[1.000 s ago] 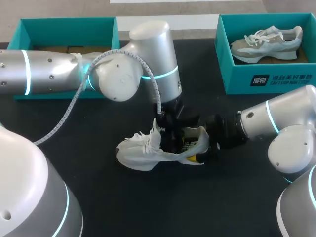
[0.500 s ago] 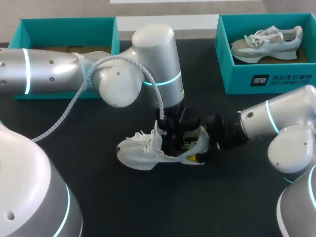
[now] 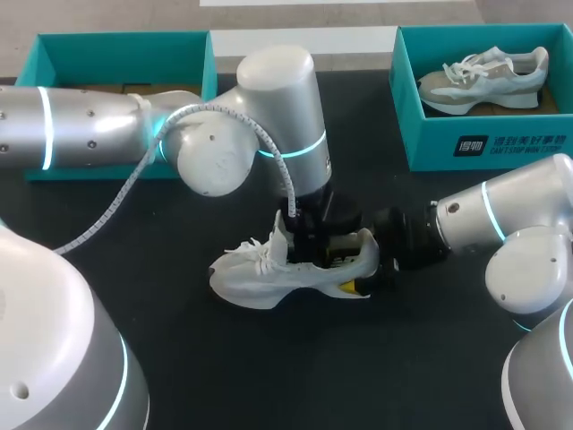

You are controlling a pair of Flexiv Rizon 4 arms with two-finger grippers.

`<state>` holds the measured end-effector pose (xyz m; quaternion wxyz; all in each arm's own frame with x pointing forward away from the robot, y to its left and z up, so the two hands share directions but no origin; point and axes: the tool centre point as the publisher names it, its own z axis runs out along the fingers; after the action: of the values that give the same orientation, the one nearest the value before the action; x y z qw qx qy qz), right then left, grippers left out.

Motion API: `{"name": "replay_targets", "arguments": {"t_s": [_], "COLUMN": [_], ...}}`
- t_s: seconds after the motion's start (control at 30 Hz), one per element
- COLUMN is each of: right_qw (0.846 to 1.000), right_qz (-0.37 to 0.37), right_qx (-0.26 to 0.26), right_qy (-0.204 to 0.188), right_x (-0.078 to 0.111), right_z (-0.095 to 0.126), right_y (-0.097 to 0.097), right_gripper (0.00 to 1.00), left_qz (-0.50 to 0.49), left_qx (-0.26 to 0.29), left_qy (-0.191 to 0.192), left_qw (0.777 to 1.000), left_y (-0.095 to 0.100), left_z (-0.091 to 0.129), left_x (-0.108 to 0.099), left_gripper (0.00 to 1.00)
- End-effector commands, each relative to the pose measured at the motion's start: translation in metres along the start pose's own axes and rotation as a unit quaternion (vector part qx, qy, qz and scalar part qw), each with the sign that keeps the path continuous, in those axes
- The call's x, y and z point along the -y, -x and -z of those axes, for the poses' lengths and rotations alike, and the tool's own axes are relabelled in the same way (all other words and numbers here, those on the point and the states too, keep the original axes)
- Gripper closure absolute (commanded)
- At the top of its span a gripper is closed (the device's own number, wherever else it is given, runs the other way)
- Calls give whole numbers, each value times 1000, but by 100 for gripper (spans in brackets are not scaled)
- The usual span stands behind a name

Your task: Take the shoe out of the shoebox, open the shoe tongue, remove and reinsert the insole, then place the shoe into the shoebox

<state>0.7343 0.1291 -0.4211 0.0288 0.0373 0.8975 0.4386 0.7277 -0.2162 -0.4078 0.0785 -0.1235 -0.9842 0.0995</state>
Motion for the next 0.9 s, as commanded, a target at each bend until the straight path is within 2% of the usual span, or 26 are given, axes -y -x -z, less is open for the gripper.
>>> {"name": "replay_targets", "arguments": {"t_s": [0.03, 0.1, 0.2, 0.47, 0.9], "right_qw": [1000, 1000, 1000, 1000, 1000], "right_qz": [0, 0, 0, 0, 0], "right_qx": [2, 2, 2, 2, 2], "right_qy": [-2, -2, -2, -2, -2], "right_x": [1, 1, 1, 1, 1], "right_z": [-2, -2, -2, -2, -2], "right_y": [-1, -1, -1, -1, -1], "right_gripper": [100, 100, 100, 100, 100], "left_qz": [3, 4, 5, 13, 29], "left_qx": [-2, -2, -5, -21, -71], "left_qy": [5, 6, 6, -18, -40], "left_qw": [1000, 1000, 1000, 1000, 996], "left_y": [7, 5, 2, -10, -12], "left_z": [-47, -47, -42, -11, 28], "left_x": [-9, -11, -13, -16, -23], "left_gripper": [72, 86, 100, 100, 100]}}
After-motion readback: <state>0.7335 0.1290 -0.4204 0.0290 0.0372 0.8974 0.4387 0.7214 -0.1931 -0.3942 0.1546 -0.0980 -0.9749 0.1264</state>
